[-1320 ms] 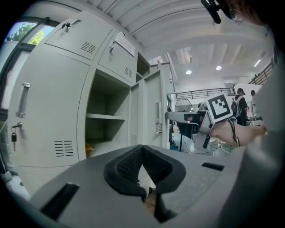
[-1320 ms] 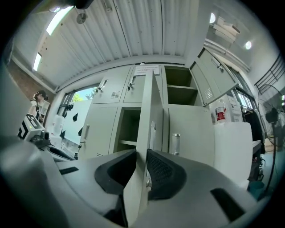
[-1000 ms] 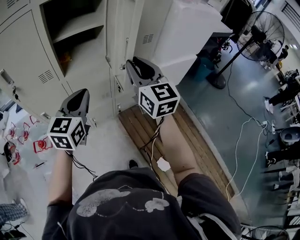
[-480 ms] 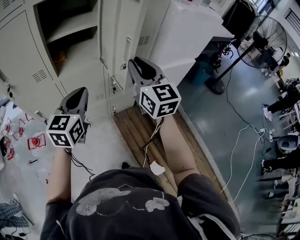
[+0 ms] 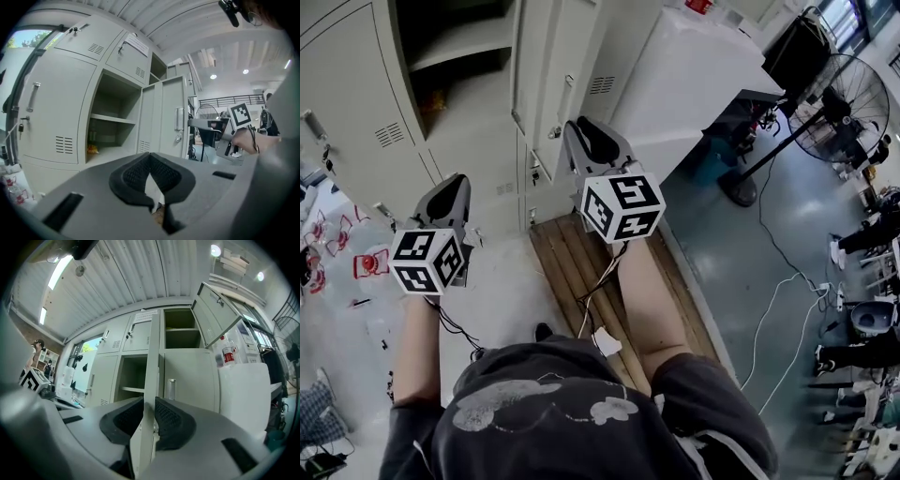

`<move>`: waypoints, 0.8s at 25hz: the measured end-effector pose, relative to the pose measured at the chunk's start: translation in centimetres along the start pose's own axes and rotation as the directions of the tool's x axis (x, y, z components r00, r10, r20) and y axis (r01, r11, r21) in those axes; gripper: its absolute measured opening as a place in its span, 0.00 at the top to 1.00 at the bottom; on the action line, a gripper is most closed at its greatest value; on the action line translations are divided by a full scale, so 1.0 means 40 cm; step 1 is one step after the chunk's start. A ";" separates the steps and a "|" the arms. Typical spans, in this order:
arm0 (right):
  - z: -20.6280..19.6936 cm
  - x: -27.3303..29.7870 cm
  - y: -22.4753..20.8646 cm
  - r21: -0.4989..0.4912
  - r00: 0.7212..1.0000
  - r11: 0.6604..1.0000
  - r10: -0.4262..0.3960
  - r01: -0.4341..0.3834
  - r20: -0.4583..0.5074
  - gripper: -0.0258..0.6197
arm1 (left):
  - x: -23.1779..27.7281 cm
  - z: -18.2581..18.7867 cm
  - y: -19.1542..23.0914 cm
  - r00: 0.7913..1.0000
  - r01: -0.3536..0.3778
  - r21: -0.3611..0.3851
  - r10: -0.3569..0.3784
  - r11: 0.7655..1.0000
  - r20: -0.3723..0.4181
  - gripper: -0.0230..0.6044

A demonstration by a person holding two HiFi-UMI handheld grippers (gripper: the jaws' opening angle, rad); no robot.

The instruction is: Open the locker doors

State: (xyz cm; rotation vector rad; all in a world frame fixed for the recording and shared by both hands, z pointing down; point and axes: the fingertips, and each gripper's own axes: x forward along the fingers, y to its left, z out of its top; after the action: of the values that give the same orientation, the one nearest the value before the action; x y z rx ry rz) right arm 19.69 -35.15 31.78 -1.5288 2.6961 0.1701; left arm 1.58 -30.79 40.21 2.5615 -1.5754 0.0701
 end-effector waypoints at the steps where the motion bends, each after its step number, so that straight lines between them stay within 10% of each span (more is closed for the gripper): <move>1: 0.003 -0.002 0.004 0.009 1.000 1.000 -0.004 0.004 0.004 0.81 | -0.012 -0.001 0.009 1.000 -0.007 0.000 0.007 1.000 -0.001 0.95; 20: 0.021 0.077 0.386 0.040 1.000 0.999 0.014 -0.014 0.009 0.55 | -0.328 -0.036 0.340 0.994 -0.106 -0.041 0.106 0.994 -0.005 0.95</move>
State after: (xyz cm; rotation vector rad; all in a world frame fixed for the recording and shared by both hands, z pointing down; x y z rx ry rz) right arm 4.85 -29.82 31.86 -1.4950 2.6870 0.1218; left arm -16.43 -25.04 41.42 2.4445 -1.6924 0.0512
